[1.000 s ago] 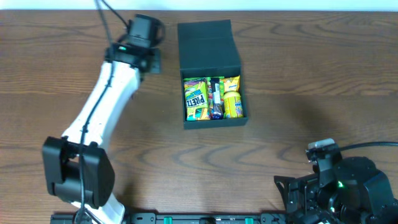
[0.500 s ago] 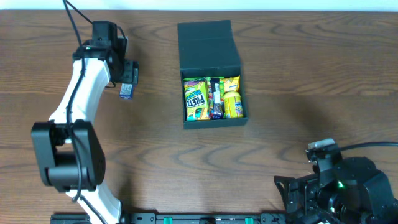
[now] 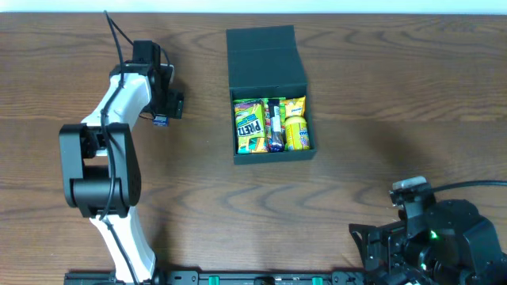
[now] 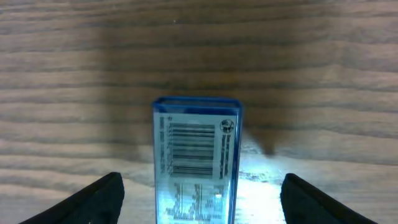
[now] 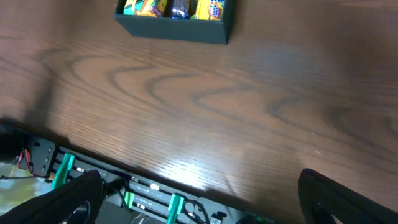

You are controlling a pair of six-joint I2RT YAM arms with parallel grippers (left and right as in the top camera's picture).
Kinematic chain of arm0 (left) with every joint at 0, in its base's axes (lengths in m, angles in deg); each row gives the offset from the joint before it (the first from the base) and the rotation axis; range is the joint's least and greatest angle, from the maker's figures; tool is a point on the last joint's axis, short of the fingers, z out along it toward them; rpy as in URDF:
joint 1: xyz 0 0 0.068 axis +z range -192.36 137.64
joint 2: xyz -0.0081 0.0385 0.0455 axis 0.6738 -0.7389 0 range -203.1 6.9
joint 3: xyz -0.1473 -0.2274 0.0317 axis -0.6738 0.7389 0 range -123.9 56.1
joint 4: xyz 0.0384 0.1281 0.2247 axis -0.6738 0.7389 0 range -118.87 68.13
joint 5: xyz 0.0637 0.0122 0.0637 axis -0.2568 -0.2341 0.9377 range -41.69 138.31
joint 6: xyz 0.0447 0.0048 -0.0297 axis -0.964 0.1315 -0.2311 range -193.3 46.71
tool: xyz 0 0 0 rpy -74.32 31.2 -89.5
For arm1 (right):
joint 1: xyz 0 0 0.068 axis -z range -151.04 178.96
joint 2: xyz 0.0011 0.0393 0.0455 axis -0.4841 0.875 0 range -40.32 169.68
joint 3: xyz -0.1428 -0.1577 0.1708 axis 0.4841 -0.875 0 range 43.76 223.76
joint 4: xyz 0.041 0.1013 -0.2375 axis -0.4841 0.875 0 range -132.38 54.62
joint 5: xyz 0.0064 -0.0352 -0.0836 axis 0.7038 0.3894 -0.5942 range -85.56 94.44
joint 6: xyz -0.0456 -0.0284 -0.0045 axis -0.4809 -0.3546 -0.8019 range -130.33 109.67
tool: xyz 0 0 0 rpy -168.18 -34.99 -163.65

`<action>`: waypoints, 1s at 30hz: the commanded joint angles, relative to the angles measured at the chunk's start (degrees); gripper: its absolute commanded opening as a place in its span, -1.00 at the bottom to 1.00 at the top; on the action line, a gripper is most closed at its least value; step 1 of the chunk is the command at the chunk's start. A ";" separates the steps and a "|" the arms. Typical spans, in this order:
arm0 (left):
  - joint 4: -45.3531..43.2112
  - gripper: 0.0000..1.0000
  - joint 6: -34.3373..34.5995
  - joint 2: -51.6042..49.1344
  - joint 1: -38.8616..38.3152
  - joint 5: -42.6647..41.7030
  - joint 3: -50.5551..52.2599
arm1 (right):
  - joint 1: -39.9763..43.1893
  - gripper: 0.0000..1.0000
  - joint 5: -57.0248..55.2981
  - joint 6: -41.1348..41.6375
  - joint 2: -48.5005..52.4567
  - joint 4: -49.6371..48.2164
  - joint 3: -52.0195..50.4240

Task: Pack container
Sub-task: 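Move the left gripper back and grasp the small blue box, then carry the small blue box into the black box and release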

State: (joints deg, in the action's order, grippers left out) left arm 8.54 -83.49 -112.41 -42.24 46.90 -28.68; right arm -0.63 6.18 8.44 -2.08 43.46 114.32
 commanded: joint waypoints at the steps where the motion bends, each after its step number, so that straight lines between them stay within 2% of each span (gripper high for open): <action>1: 0.07 0.52 -0.50 -2.03 0.28 -0.61 0.44 | 0.28 0.99 -0.22 -0.83 0.00 -0.09 0.61; 8: -0.31 0.26 -0.55 -2.29 0.31 -0.50 0.46 | 0.28 0.98 -0.22 -0.83 0.00 -0.09 0.61; 21: -1.68 0.14 -0.52 -2.32 0.28 -0.52 2.14 | 0.28 0.99 -0.22 -0.83 0.00 -0.07 0.61; 24: -1.70 0.01 -0.50 -2.32 0.28 -0.52 2.14 | 0.28 0.98 -0.22 -0.83 0.00 -0.07 0.61; 28: -1.64 -0.31 0.42 -2.29 0.28 -0.52 2.12 | 0.28 0.98 -0.22 -0.83 0.00 -0.09 0.61; 30: -1.60 -0.38 1.79 -2.29 0.28 -0.55 2.10 | 0.28 0.98 -0.22 -0.83 0.00 -0.09 0.61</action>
State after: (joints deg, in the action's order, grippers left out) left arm 6.64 -83.40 -113.90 -42.20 46.31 -27.47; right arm -0.63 6.18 8.46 -2.08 43.46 114.32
